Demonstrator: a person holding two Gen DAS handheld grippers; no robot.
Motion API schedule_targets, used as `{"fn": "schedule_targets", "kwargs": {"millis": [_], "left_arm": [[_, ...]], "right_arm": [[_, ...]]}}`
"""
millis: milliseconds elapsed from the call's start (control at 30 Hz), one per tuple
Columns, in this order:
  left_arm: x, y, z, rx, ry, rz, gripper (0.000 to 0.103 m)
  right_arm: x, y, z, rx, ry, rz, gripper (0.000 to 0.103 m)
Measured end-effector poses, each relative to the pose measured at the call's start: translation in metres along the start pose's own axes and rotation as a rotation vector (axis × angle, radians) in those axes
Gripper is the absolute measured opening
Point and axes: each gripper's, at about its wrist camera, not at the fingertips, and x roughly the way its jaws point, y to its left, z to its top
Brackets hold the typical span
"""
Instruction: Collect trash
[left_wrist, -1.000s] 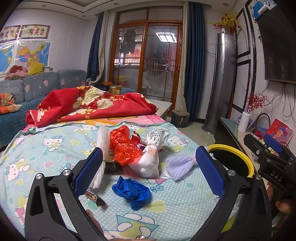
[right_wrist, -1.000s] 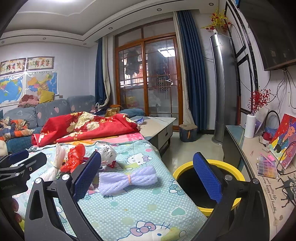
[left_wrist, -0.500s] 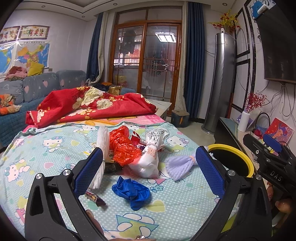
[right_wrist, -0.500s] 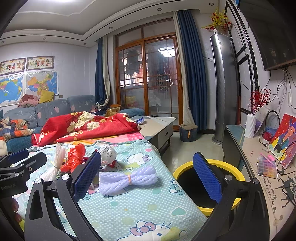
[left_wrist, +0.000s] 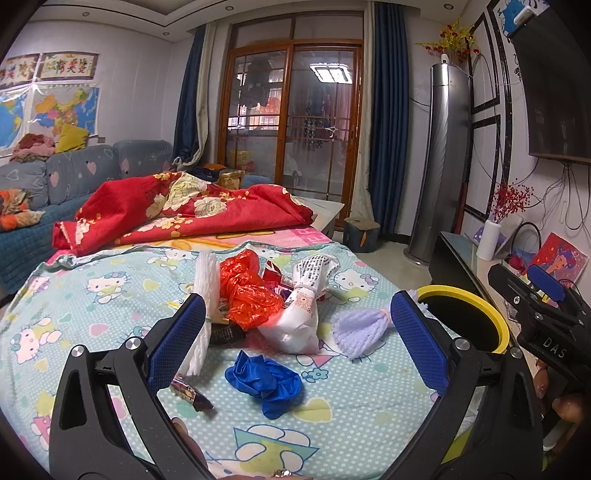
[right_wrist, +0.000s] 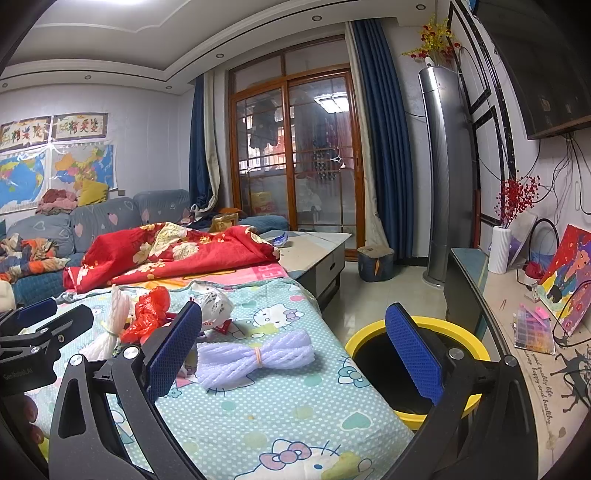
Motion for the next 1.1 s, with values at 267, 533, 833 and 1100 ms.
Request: {"fn": "schedule_targets", "kwargs": {"millis": [267,533,833,1100], "left_arm": [[0.001,0.000,-0.001,0.006,0.010,-0.001,0.092],[0.006,0.004,0.000,0.005,0.030,0.003,0.092],[0.014,0.027,0.008,-0.042,0.031,0.081,0.092],[0.018,0.056,0.016,-0.094,0.036,0.145,0.092]], "right_arm": [[0.000,0.000,0.000,0.002,0.000,0.001,0.097],[0.006,0.003,0.001,-0.005,0.027,0.030,0.097],[0.029,0.033,0.000,-0.097,0.107,0.159,0.097],[0.044,0.069,-0.003,-0.161,0.167,0.282,0.097]]}}
